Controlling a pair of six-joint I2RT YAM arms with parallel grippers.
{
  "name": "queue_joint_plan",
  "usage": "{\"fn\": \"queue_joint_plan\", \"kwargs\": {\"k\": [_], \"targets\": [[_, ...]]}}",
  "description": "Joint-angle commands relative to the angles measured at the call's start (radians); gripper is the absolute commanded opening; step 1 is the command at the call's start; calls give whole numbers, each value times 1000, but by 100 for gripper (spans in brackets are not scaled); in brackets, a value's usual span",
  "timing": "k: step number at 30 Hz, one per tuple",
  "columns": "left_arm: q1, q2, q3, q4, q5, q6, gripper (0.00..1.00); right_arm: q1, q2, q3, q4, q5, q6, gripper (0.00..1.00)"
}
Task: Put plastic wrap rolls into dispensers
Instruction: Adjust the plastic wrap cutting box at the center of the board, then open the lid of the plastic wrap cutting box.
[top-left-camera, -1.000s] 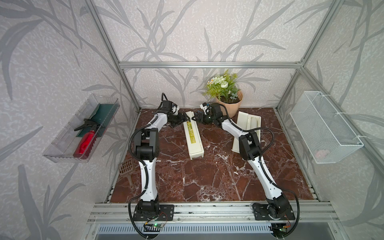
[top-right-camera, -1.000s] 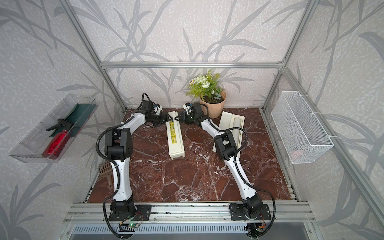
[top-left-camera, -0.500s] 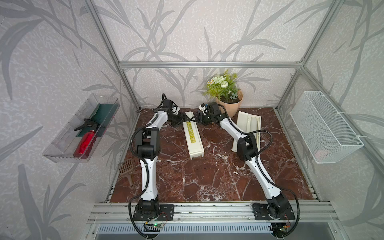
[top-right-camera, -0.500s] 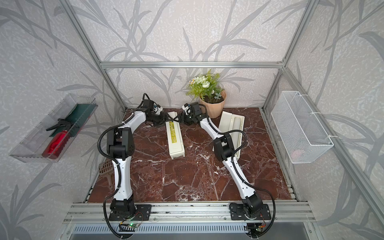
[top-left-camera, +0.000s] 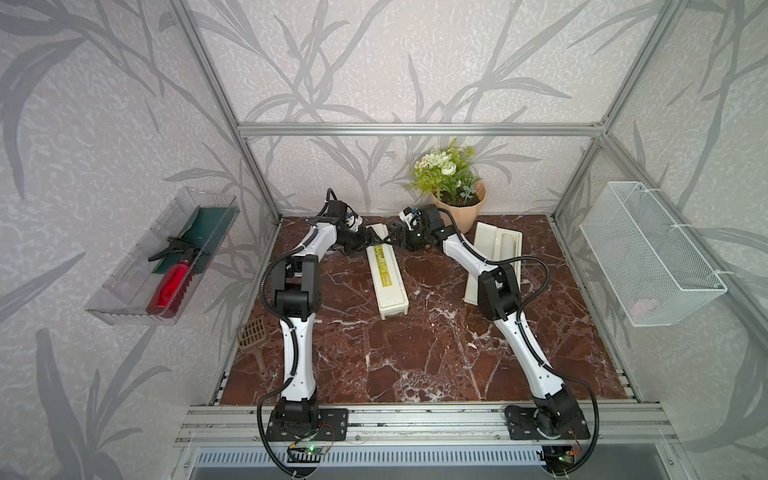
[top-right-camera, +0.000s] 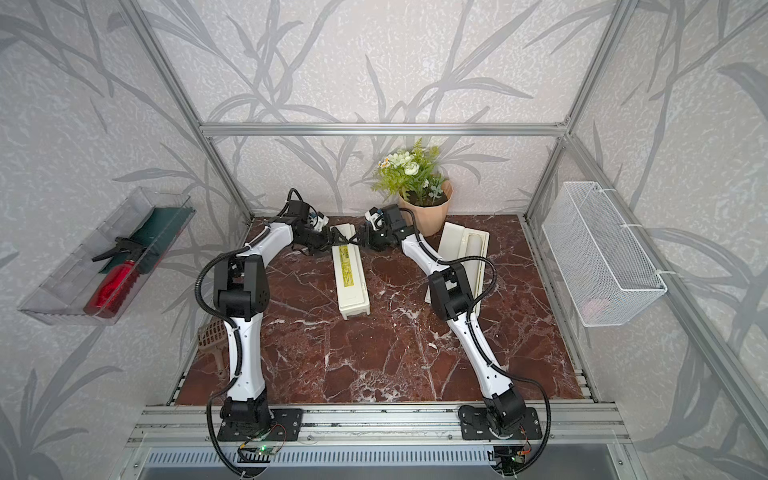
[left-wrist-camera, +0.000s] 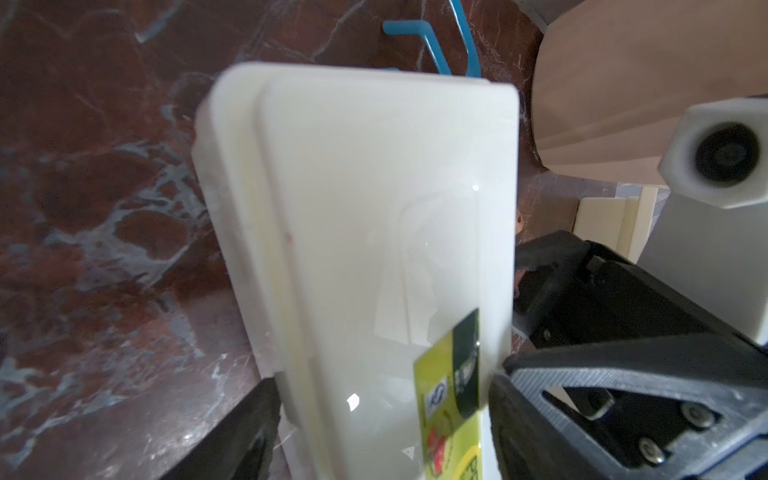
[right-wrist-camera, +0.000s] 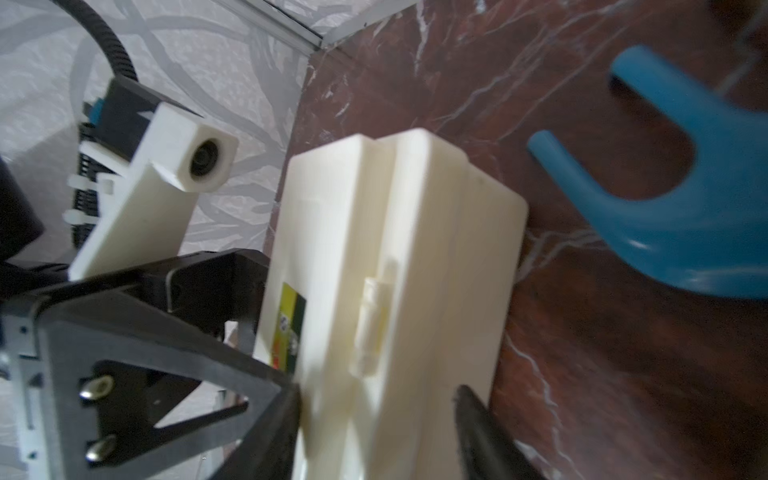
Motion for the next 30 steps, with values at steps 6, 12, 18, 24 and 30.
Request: {"fn": "queue_joint_plan", "kwargs": {"k": [6, 12, 18, 24, 30], "targets": [[-93, -27, -79, 90, 48, -57, 76, -32, -287, -329, -53, 133, -182, 79], [-98, -17, -33, 108, 33, -63, 81, -4, -417, -334, -283, 325, -309, 79], [3, -156, -115, 228, -19, -103, 86, 120, -489, -343, -459, 598, -230, 80], [101, -272, -196, 254, -42, -103, 86, 238, -396, -153, -660, 703, -91, 81], [111, -370, -362, 285, -46, -87, 86, 318, -207, 192, -890, 876, -43, 81]]}}
